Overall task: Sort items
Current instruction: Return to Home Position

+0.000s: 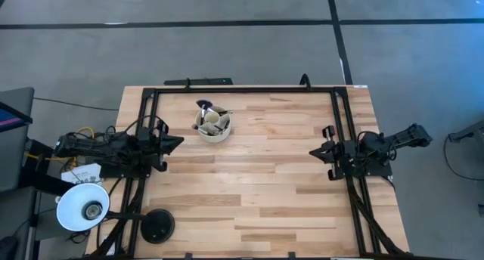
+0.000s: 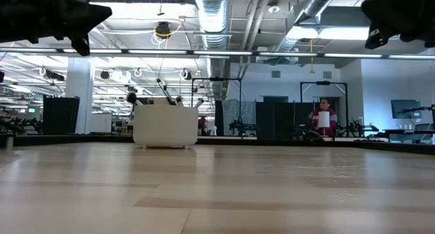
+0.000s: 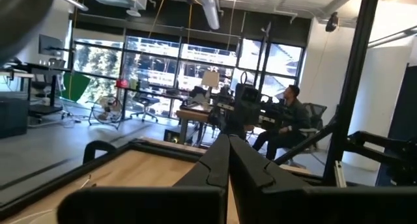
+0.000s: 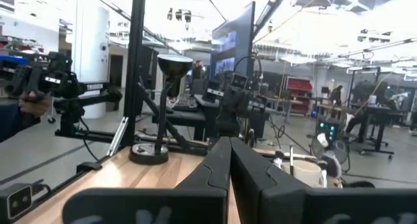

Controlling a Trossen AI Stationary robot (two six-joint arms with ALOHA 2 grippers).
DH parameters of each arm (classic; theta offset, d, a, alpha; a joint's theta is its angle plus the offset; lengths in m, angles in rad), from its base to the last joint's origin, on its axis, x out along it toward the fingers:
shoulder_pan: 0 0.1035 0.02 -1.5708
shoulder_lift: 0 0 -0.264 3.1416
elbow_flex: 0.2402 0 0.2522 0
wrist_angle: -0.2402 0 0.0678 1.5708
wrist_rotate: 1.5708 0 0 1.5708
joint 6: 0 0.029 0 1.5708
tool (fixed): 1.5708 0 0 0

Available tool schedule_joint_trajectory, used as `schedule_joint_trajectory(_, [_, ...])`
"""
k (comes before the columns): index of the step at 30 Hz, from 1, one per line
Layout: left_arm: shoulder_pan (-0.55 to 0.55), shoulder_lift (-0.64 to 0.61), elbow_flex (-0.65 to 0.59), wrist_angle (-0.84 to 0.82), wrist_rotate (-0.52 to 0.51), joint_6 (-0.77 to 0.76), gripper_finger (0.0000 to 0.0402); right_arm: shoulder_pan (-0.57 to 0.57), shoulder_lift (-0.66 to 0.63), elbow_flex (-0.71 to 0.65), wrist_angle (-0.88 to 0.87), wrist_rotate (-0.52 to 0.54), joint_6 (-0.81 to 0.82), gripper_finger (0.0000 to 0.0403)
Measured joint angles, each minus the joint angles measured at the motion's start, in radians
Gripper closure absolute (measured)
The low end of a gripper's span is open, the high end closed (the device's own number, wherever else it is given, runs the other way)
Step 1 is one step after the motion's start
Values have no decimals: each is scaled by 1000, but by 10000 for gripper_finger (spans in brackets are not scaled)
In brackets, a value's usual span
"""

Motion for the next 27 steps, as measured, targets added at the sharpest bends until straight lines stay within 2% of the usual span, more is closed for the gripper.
schedule_joint_trajectory(3, [12,0,0,0,18,0,397,0,-19,0,-64,0,38,402])
schedule_joint_trajectory(27, [15,0,0,5,21,0,392,-14,-20,-2,-107,1,44,403])
